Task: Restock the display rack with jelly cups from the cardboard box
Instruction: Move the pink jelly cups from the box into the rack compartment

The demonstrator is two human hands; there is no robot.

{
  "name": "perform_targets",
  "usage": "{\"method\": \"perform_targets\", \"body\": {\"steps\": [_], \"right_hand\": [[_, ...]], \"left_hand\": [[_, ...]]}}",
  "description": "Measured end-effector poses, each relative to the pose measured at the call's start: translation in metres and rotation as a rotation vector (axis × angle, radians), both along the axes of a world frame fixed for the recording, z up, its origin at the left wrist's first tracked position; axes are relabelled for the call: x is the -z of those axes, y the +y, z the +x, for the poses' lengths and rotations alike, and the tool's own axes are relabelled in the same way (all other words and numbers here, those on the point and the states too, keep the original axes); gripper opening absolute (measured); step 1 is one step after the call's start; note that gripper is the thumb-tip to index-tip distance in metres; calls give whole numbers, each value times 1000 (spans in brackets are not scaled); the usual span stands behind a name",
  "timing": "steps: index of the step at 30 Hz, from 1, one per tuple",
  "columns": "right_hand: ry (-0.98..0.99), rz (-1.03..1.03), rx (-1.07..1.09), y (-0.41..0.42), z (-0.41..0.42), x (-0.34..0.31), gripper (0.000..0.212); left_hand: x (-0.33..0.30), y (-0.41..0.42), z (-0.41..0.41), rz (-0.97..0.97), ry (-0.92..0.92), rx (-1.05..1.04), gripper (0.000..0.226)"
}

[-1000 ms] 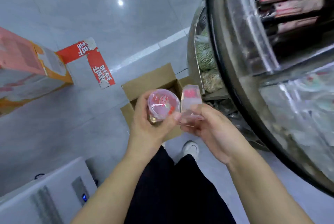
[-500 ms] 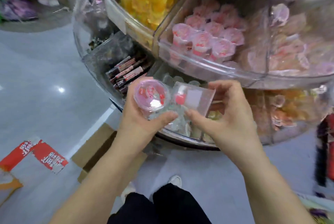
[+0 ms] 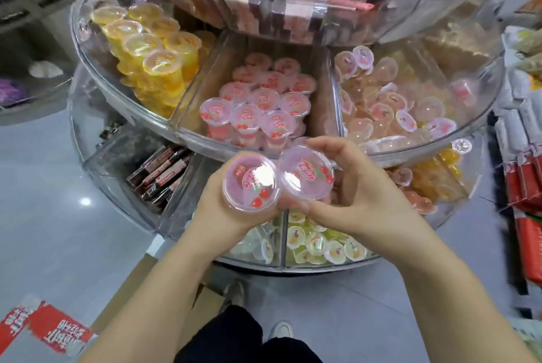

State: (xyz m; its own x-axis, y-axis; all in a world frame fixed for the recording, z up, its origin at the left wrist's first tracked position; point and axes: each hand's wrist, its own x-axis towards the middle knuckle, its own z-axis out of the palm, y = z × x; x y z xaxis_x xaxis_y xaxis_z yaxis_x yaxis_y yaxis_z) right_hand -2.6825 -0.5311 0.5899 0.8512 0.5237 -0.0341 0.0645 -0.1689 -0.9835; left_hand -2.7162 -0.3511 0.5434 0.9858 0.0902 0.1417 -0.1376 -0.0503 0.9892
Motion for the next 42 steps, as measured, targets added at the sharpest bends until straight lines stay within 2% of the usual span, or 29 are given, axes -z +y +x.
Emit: {"method": "perform_targets", "body": {"steps": [3, 6, 9, 12, 13, 15, 17, 20, 23, 26, 29, 32, 35, 38, 42], "right_hand": [[0, -16, -11, 3, 14, -6, 59], [-134, -132, 206, 15, 23, -4, 52], [-81, -168, 355, 26, 29, 1, 56], [31, -112, 231, 25, 39, 0, 63], [19, -154, 180, 22, 44, -2, 66], [-108, -317, 149, 19, 55, -6, 63], [-261, -430, 242, 16, 67, -11, 52], [-458, -656, 363, 10, 86, -18, 53], [-559, -907, 266, 10, 103, -14, 60], [-628, -1124, 126, 20, 113, 0, 64], [-640, -1287, 69, 25, 117, 14, 70], [-641, -1332, 43, 22, 116, 21, 73], [-629, -1261, 21, 17, 118, 20, 70], [-651, -1278, 24, 18, 120, 16, 66], [-668, -1304, 3, 19, 119, 19, 73]], "left_hand": [[-8, 11, 20, 19, 58, 127, 40], [-17, 15, 38, 59, 23, 176, 40], [-19, 17, 54, 101, -19, 185, 42], [-16, 24, 69, 110, -15, 182, 40], [-16, 27, 74, 107, -11, 196, 39], [-16, 31, 82, 129, -15, 253, 37], [-16, 35, 91, 177, -21, 264, 35], [-15, 45, 107, 169, -17, 145, 34], [-12, 54, 119, 61, 45, 135, 35], [-7, 60, 126, 130, 36, 176, 40], [-6, 60, 128, 93, 41, 240, 40], [-6, 58, 130, 163, 21, 236, 41], [-3, 57, 132, 198, 41, 197, 44], [-2, 58, 133, 191, 41, 164, 45], [-3, 61, 135, 153, 22, 143, 49]]}}
